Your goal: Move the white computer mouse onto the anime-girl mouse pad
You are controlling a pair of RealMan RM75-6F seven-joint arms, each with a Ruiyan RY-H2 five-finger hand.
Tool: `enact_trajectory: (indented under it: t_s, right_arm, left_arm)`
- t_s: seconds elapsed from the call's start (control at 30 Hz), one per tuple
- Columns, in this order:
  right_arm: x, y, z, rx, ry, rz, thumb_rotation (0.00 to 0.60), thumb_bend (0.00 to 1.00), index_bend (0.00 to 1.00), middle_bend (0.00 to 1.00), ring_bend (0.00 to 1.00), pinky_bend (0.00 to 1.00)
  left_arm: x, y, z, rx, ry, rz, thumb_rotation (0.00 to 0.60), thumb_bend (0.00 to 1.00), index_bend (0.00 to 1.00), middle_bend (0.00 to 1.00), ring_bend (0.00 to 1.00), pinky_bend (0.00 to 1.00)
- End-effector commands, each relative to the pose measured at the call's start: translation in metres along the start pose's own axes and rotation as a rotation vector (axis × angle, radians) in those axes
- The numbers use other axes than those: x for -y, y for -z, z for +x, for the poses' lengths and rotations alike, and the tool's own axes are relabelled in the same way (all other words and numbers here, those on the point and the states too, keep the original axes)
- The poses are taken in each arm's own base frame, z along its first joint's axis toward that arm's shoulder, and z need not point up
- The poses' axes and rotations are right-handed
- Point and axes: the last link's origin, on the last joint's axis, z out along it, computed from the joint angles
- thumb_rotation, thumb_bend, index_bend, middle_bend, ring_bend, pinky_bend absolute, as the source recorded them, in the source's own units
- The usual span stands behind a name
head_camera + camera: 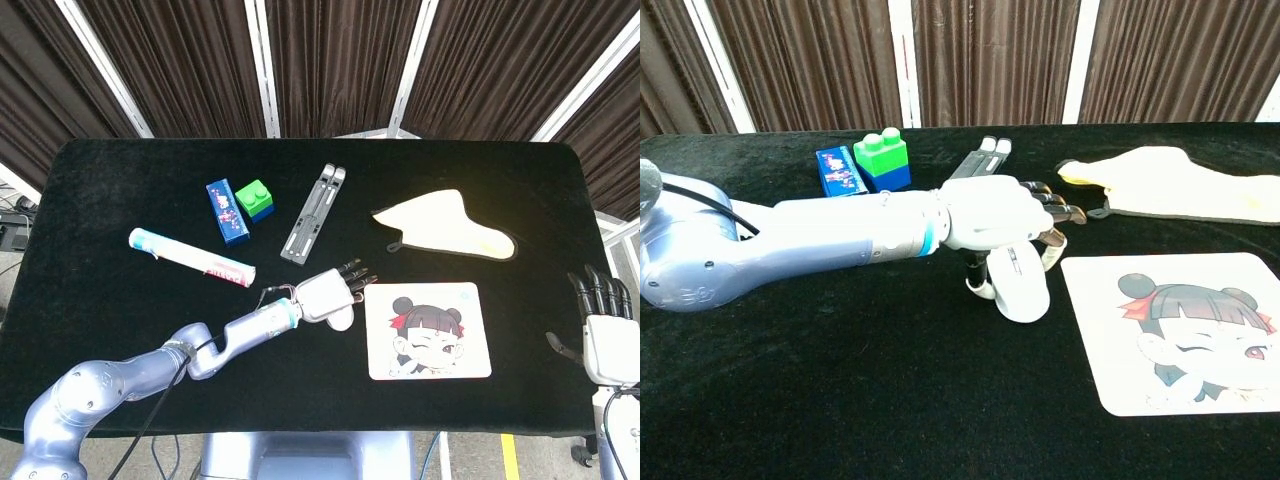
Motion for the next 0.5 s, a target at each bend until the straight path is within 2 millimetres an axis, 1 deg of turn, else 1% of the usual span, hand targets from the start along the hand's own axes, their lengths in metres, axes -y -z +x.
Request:
enact_trajectory:
  t_s: [0.03, 0.2, 0.27, 0.3, 0.37, 0.5]
  right_arm:
    - [0.0, 0.0, 0.0, 0.001, 0.001, 0.001, 0.6, 0.15, 0.09, 0.0, 0.0, 0.0]
    - [0.001, 0.0, -0.001, 0.005, 0.006, 0.002, 0.6, 0.15, 0.09, 0.0, 0.0, 0.0]
    - [0.001, 0.001, -0.002, 0.007, 0.007, 0.001, 0.6, 0.15, 0.09, 0.0, 0.0, 0.0]
    - [0.001, 0.001, -0.002, 0.008, 0.007, 0.001, 0.6, 0.15, 0.09, 0.0, 0.0, 0.0]
    - [0.002, 0.001, -0.002, 0.008, 0.008, 0.002, 0.6, 0.15, 0.09, 0.0, 0.0, 0.0]
    - [0.002, 0.001, -0.002, 0.009, 0.01, 0.004, 0.6, 0.15, 0.09, 0.0, 0.0, 0.0]
  left_arm:
    - [0.002, 0.001, -0.001, -0.005, -0.011, 0.004, 0.6, 0.35, 0.49, 0.0, 0.0, 0.0]
    - [0.008, 0.003, -0.003, -0.022, -0.044, 0.022, 0.6, 0.32, 0.31, 0.0, 0.0, 0.0]
    - [0.01, 0.003, -0.003, -0.036, -0.049, 0.03, 0.6, 0.31, 0.21, 0.0, 0.0, 0.0]
    - [0.011, 0.004, -0.003, -0.041, -0.054, 0.033, 0.6, 0.29, 0.16, 0.0, 0.0, 0.0]
    - [0.013, 0.005, -0.003, -0.048, -0.06, 0.039, 0.6, 0.26, 0.1, 0.0, 0.0, 0.0]
    - [0.016, 0.008, -0.004, -0.054, -0.061, 0.047, 0.6, 0.25, 0.05, 0.0, 0.0, 0.0]
